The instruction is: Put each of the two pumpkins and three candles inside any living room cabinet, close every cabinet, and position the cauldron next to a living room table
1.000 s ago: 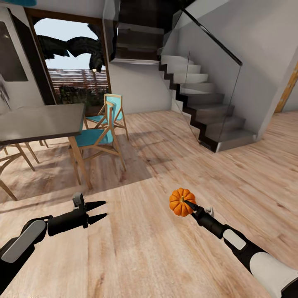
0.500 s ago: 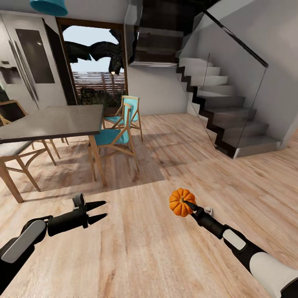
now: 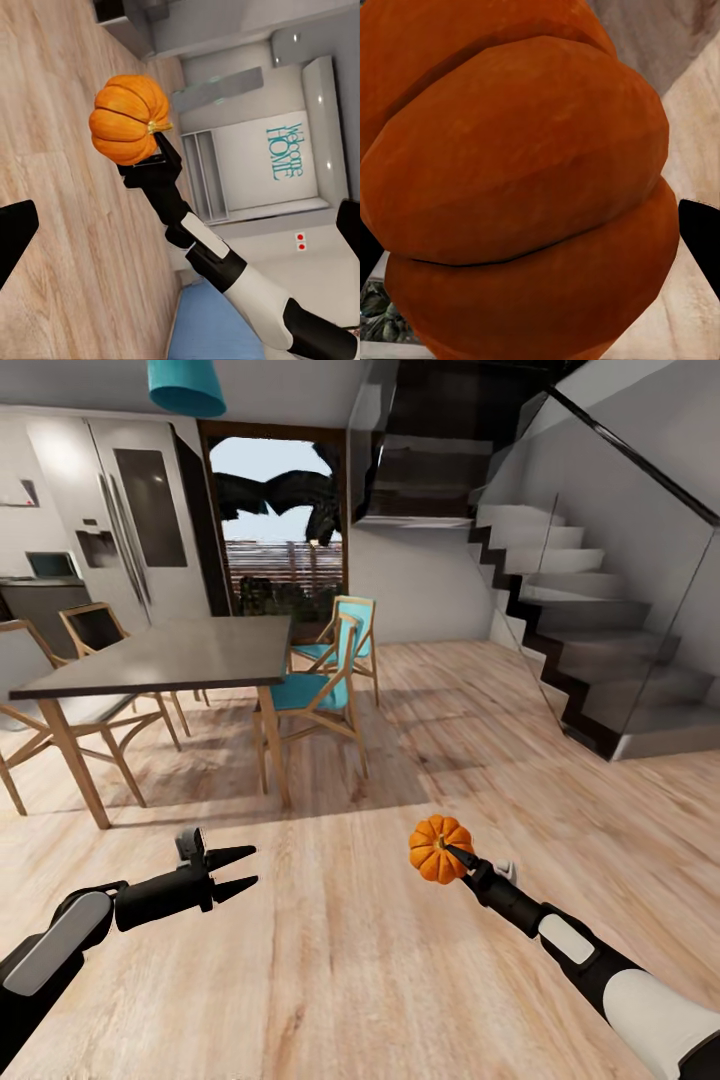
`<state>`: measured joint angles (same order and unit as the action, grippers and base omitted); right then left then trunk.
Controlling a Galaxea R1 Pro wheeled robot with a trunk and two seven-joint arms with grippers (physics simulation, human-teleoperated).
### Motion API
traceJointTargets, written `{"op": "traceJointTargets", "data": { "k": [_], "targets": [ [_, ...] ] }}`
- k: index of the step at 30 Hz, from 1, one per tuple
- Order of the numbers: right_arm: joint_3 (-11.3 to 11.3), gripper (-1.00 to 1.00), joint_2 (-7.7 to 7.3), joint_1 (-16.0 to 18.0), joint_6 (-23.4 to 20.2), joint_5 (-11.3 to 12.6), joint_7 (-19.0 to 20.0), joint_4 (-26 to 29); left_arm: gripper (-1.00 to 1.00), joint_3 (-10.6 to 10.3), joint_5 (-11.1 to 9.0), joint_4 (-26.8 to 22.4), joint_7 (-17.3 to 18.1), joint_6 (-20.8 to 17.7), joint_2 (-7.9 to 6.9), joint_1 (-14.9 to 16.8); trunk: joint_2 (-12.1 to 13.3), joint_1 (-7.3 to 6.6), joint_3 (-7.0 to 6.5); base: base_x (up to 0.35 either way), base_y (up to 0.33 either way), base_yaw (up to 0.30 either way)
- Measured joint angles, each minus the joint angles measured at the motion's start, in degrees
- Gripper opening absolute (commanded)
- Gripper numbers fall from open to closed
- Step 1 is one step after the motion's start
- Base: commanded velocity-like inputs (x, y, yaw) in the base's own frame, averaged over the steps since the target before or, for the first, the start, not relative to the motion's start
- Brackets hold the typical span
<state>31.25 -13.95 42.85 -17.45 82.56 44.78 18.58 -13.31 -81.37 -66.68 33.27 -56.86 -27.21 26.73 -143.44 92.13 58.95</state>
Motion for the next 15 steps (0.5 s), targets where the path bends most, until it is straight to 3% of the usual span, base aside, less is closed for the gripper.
{"op": "traceJointTargets", "data": {
  "k": [15],
  "targets": [
    [0.0, -1.0, -0.01, 0.0, 0.09, -0.02, -0.01, 0.0, 1.0, 0.06, -0.12, 0.77, 0.0, 0.0, 0.0, 0.0, 0.0, 0.01, -0.84, -0.015, 0.0, 0.243]
  ]
}}
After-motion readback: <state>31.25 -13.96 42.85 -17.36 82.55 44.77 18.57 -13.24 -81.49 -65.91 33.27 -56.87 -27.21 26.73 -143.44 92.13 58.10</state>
